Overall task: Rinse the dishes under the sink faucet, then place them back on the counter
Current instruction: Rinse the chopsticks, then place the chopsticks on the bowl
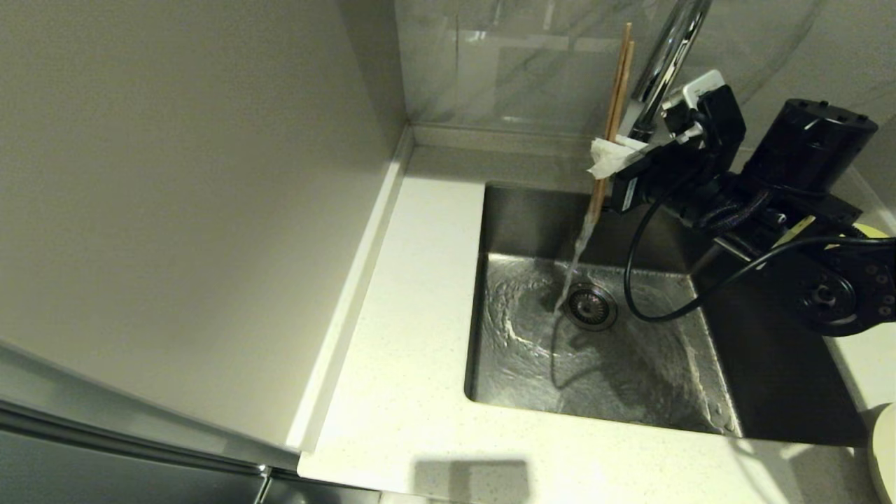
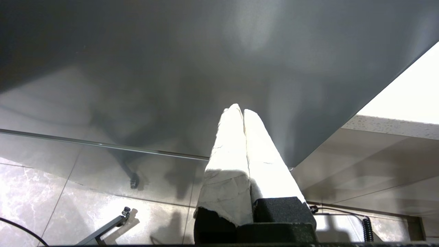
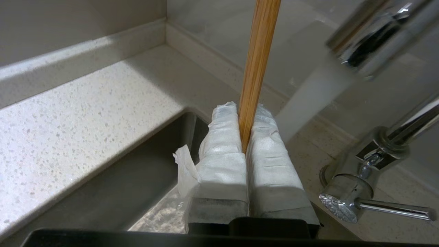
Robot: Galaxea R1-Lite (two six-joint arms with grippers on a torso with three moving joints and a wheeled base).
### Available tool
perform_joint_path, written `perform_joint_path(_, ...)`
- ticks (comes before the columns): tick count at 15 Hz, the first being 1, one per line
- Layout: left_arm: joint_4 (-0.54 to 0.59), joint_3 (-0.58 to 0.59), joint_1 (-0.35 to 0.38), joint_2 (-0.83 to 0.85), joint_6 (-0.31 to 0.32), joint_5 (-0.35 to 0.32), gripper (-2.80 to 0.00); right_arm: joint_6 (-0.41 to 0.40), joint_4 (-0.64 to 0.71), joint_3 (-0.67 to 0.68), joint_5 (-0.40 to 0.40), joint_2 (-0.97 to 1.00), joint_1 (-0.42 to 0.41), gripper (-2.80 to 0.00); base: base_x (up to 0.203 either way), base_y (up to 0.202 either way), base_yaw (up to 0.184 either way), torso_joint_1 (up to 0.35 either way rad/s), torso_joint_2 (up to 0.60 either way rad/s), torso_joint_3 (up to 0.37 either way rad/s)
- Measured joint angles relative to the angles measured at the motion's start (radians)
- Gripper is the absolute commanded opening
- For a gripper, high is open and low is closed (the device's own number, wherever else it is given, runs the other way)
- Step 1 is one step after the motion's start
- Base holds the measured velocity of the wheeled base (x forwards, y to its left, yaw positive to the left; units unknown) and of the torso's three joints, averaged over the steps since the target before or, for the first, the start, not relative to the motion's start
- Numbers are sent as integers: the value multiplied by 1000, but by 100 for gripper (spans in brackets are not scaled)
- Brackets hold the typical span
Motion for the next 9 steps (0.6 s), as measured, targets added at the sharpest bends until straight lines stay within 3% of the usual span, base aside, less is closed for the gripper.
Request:
perform_joint_path(2, 0, 0, 0, 0, 0, 0, -280, 37, 31, 2, -6, -37, -1, -280, 0, 0, 0, 0, 0, 0)
perform_joint_path(5, 0, 0, 0, 0, -1, 0, -280, 95, 199, 34, -22, -167, -19, -280, 0, 0, 0, 0, 0, 0)
perform_joint_path(9, 0, 0, 0, 0, 0, 0, -280, 222, 469, 57, -37, -346, -153, -280, 0, 0, 0, 0, 0, 0)
